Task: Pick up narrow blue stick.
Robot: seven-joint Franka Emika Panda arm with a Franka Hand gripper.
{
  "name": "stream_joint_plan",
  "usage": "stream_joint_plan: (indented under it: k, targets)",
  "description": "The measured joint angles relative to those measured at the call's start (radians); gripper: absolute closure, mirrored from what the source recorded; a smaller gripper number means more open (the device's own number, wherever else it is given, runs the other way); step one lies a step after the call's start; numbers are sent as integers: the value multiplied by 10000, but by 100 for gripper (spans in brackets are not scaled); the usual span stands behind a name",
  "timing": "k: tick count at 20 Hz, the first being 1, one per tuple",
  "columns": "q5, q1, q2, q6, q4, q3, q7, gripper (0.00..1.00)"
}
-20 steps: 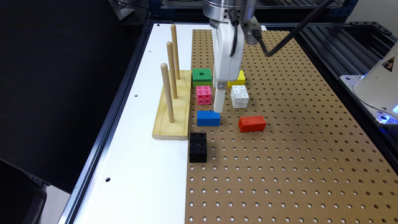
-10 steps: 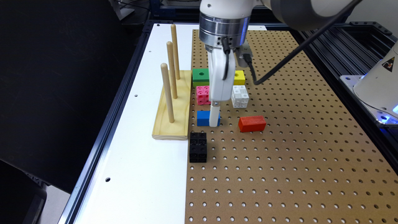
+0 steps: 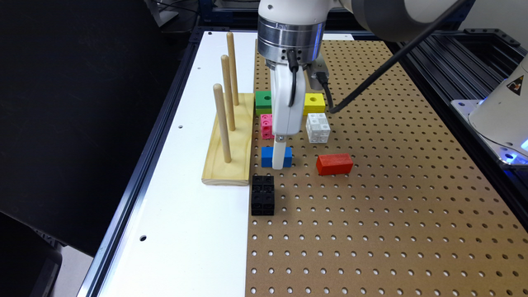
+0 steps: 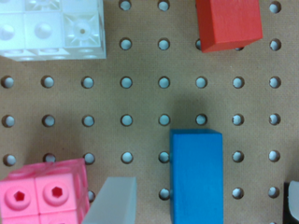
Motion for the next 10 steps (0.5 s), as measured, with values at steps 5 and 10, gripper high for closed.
stream_joint_plan:
  k: [5, 10]
  targets:
    - [-58, -1, 637, 458, 167, -10, 1, 0]
    - [-58, -2, 649, 452, 228, -11, 1, 0]
